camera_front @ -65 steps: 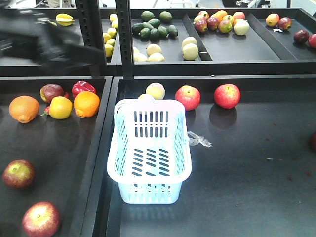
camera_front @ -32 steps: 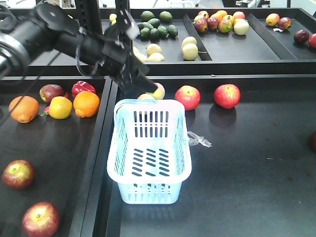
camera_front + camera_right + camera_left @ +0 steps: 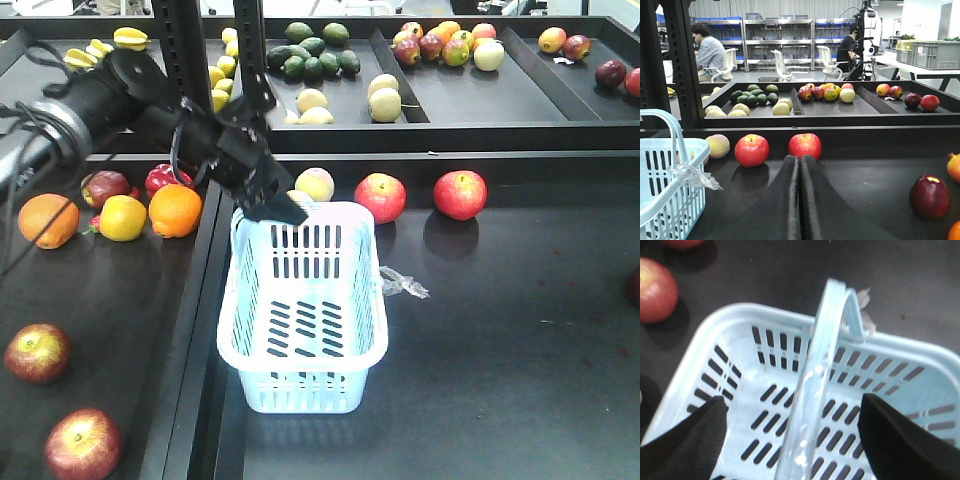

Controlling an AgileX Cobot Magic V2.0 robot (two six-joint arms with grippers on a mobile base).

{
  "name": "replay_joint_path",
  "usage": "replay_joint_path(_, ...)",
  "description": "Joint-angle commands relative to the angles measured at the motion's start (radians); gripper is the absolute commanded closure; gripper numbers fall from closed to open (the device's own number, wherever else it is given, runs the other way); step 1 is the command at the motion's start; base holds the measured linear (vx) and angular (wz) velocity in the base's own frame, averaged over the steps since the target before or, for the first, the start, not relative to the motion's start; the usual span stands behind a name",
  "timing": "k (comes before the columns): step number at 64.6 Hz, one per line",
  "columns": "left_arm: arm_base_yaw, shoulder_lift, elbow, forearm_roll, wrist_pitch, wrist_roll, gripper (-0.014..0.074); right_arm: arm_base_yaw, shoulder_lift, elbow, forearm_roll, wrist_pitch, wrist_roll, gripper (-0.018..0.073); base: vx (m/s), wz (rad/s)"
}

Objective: Pick three apples into basket with both arms
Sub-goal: 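Reach the left gripper down to the light-blue basket's handle, then close the left gripper on the handle and lift the basket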

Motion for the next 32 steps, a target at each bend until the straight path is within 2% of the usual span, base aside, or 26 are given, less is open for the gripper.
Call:
replay_joint_path(1,-0.011,-0.039,-0.031,-0.012,-0.019,0.002,0.0071,0.000,0.018,0.004,-0.003,-0.071,-0.009,0.0568,0.00,0.00)
replay_joint_path(15,-0.011,-0.014,-0.031,-0.019,0.002,-0.001,0.0132,0.000,0.018,0.004,-0.003,-0.071,-0.009,0.0568,0.00,0.00)
replay_joint_path(20,-0.011,-0.019,-0.031,-0.041,0.020,-0.002,0.0211,0.000,0.018,0.004,-0.003,-0.071,-0.009,0.0568,0.00,0.00)
replay_joint_path(26,-0.012,-0.030,-0.031,-0.050,0.042,-0.003,0.0346,0.000,0.018,0.004,-0.003,-0.071,-0.009,0.0568,0.00,0.00)
replay_joint_path(32,-0.012,-0.050,-0.031,-0.047,0.042,-0.062,0.0521,0.000,0.018,0.004,-0.003,-0.071,-0.009,0.0568,0.00,0.00)
